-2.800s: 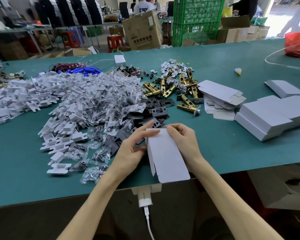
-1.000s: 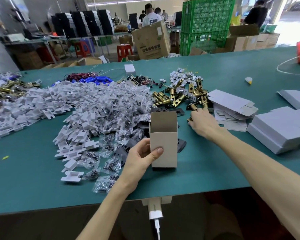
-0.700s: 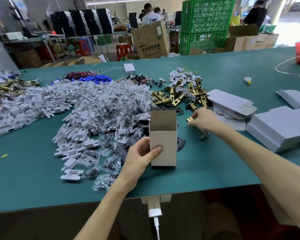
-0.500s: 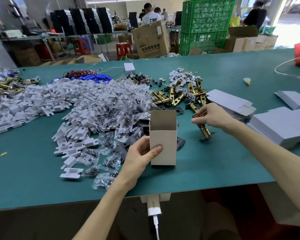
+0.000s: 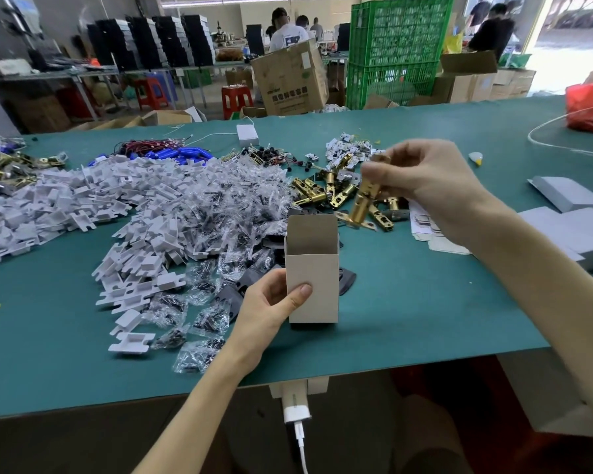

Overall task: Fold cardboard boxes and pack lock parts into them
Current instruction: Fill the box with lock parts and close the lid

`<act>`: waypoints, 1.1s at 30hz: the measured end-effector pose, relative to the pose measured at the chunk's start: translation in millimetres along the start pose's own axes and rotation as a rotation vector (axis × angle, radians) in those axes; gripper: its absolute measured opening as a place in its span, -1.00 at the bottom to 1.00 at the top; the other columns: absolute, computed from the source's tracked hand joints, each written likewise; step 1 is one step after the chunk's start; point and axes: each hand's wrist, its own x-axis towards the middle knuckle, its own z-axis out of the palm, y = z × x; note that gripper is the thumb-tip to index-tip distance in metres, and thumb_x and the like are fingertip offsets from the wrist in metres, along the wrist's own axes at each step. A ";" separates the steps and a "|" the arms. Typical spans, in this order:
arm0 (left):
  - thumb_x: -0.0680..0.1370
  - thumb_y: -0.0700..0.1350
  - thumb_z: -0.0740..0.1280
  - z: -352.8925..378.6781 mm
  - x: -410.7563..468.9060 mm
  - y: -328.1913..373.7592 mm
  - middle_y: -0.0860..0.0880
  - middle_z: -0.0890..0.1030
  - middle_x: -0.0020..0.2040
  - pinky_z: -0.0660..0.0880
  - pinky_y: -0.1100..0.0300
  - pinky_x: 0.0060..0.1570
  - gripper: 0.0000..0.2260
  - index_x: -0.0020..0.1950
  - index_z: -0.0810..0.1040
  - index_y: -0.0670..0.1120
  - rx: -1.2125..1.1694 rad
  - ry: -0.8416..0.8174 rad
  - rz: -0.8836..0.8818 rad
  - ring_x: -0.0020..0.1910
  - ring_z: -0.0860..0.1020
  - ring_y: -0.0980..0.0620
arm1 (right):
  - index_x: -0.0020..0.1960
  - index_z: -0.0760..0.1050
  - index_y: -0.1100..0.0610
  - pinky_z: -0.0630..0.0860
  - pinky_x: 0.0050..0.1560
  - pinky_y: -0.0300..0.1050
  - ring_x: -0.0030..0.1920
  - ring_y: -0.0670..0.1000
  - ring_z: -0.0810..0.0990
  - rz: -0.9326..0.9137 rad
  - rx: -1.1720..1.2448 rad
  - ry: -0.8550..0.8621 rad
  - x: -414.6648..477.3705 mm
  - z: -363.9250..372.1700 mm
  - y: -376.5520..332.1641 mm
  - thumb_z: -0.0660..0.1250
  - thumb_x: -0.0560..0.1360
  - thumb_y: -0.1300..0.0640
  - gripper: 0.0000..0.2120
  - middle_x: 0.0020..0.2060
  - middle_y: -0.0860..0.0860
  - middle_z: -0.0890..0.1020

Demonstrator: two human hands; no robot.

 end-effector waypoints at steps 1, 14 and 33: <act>0.53 -0.07 0.48 0.0 -0.1 -0.2 -0.05 0.73 0.16 0.63 0.18 0.11 -0.70 0.24 0.63 -0.09 -0.001 0.000 -0.002 0.18 0.69 -0.03 | -0.04 0.60 0.24 0.70 -0.03 -0.06 -0.13 0.12 0.73 -0.035 0.020 -0.016 -1.6 6.8 -10.5 0.58 0.28 0.06 -0.63 -0.15 0.16 0.73; 0.53 -0.07 0.49 -1.3 0.3 0.1 -0.05 0.74 0.14 0.61 0.23 0.06 -0.72 0.23 0.64 -0.08 0.012 0.002 0.010 0.15 0.69 0.01 | -0.10 0.55 0.12 0.63 -0.17 -0.02 -0.22 0.04 0.67 -0.191 -0.456 -0.094 -7.0 71.0 -10.2 0.69 0.29 0.03 -0.63 -0.25 0.01 0.69; 0.49 -0.08 0.53 -2.0 0.0 -0.6 -0.06 0.74 0.12 0.62 0.19 0.07 -0.68 0.21 0.64 -0.11 0.011 0.009 0.008 0.14 0.70 -0.01 | -0.14 0.56 0.10 0.46 -0.30 -0.26 -0.26 -0.09 0.58 -0.190 -0.653 -0.143 -14.8 76.0 3.1 0.65 0.35 0.00 -0.69 -0.29 -0.04 0.63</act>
